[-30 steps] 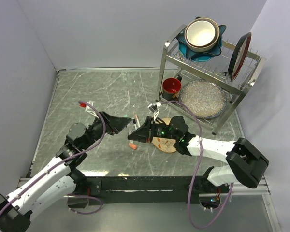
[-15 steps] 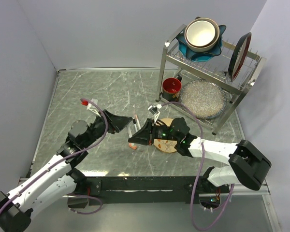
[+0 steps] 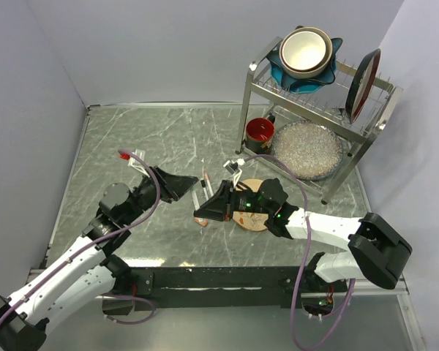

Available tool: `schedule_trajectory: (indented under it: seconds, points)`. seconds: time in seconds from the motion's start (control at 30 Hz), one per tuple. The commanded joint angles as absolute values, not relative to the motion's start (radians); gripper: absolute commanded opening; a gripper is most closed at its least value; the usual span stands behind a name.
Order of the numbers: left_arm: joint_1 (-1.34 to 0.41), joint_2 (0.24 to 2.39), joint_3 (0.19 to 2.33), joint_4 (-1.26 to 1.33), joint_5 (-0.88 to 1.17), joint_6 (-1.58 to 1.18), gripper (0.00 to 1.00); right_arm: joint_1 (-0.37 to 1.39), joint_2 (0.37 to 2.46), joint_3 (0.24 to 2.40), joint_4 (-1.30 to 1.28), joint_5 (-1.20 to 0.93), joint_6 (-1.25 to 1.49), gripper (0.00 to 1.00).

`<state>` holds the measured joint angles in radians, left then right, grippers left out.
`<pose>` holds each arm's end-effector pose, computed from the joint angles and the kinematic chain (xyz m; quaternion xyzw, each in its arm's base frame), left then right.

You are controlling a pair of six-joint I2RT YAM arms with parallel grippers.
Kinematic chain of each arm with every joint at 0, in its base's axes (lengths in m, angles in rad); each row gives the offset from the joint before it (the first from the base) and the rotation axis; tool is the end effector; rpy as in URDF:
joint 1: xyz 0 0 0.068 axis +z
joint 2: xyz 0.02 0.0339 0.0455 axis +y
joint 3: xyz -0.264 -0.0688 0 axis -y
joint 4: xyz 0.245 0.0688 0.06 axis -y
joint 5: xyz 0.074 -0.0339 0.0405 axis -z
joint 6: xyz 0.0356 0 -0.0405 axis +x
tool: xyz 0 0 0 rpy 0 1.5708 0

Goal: Insert the pens into the pen caps

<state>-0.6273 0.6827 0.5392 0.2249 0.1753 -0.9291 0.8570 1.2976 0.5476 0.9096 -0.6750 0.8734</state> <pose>0.1380 -0.1077 0.3133 -0.0379 0.6772 -0.5564 0.4800 0.1596 0.2182 0.2608 -0.2470 0.6140 0.6860 0.3023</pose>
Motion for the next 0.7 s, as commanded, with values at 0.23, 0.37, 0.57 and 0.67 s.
schedule_trajectory:
  seconds: [0.23,0.37,0.57,0.67]
  points:
    - [-0.629,0.68,0.513,0.316,0.278,-0.974,0.01,0.867,1.236,0.638,0.827,-0.571,0.779,0.0]
    - [-0.63,0.693,0.457,0.35,0.333,-0.994,0.01,0.835,1.215,0.692,0.821,-0.548,0.777,0.0]
    - [-0.635,0.606,0.405,0.336,0.371,-0.987,0.01,0.762,1.232,0.751,0.924,-0.594,0.856,0.0]
    - [-0.637,0.574,0.408,0.292,0.387,-0.963,0.01,0.755,1.244,0.785,0.916,-0.604,0.856,0.0]
